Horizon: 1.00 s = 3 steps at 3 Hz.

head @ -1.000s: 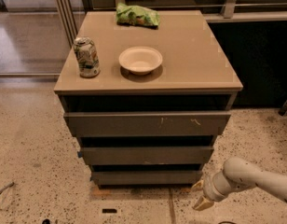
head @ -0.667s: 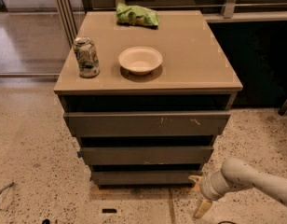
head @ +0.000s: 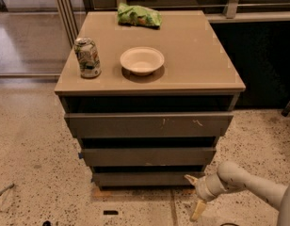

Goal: Open bottom drawer

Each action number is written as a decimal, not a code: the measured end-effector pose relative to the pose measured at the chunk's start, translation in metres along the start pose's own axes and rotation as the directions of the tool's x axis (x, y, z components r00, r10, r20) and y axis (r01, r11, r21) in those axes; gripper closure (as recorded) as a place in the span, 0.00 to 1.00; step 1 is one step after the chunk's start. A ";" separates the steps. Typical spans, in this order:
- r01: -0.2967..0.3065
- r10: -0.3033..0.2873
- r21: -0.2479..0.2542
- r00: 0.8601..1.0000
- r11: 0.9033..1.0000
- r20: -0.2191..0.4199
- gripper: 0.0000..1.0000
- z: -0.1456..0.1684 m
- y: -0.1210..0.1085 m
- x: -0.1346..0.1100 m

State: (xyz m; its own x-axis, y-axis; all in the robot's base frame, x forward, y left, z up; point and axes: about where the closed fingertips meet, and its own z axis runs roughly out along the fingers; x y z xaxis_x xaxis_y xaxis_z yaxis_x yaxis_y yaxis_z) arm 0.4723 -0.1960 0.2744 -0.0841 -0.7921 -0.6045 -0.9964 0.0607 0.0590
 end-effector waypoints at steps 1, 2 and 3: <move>0.000 0.000 0.000 1.000 1.000 0.000 0.00 0.000 0.000 0.000; 0.019 -0.019 0.028 1.000 0.999 0.009 0.00 0.013 0.000 0.001; 0.069 -0.068 0.077 0.998 0.995 -0.011 0.00 0.025 -0.004 -0.003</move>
Offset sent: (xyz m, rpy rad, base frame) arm 0.0027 0.0121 -0.0245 0.0118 -0.0887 -0.0105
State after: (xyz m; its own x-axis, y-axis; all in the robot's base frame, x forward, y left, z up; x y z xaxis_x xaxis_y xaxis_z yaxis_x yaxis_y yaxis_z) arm 0.4766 -0.1789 0.2558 -0.0156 -0.8008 -0.5987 -0.9976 0.0525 -0.0442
